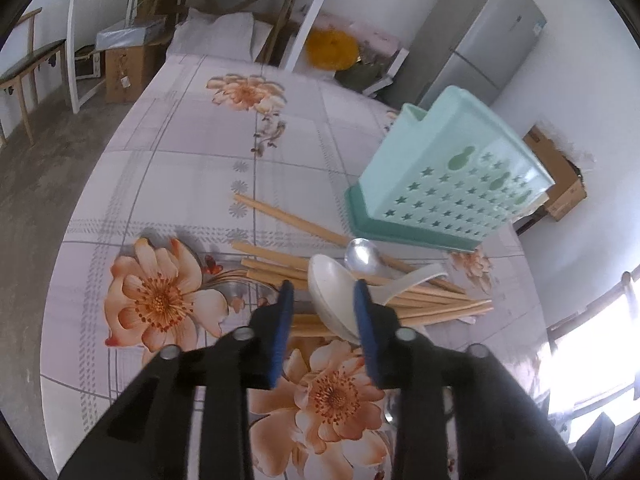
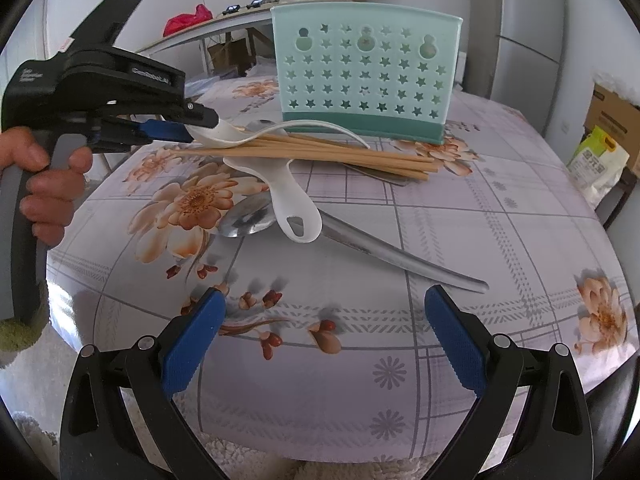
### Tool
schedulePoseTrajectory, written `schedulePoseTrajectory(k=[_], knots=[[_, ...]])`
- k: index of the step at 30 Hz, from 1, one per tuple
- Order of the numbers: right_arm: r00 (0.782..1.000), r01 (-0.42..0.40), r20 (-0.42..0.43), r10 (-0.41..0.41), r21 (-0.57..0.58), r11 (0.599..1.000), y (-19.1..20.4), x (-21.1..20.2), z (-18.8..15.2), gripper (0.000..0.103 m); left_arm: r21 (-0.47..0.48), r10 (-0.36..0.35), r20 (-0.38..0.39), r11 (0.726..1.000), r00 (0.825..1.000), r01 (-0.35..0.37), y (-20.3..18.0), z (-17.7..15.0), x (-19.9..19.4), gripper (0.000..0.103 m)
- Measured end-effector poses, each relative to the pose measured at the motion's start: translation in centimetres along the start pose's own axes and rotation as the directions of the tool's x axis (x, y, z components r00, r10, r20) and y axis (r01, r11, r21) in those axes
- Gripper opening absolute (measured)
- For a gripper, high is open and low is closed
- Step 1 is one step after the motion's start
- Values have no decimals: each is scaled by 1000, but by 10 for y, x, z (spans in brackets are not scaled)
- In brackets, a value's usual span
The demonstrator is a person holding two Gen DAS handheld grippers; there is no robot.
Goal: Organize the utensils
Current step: 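Close the left tool on the white plastic ladle's handle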
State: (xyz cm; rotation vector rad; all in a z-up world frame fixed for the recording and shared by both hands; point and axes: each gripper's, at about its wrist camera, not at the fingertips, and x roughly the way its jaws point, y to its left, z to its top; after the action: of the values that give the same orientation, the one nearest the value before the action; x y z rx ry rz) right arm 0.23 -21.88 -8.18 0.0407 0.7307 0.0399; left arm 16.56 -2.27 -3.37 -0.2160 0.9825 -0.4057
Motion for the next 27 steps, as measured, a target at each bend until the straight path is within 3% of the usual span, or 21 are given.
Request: schedulePoseTrajectory(k=[8,19,27], knots=[[1000,-6,7,6,2,1000,-2,1,-1,95,-7,45,12,999,999,-45,0,2,-1,5],[1000,-8,14,8,2,1000,-2,1,-2,95,-6,13,136,1000,991,-12,-10,-1,-27,4],[1000,-8,14,8,2,1000,-2,0,-2,95,53,-7,244,999,970,-6,-28,-3,-54,4]])
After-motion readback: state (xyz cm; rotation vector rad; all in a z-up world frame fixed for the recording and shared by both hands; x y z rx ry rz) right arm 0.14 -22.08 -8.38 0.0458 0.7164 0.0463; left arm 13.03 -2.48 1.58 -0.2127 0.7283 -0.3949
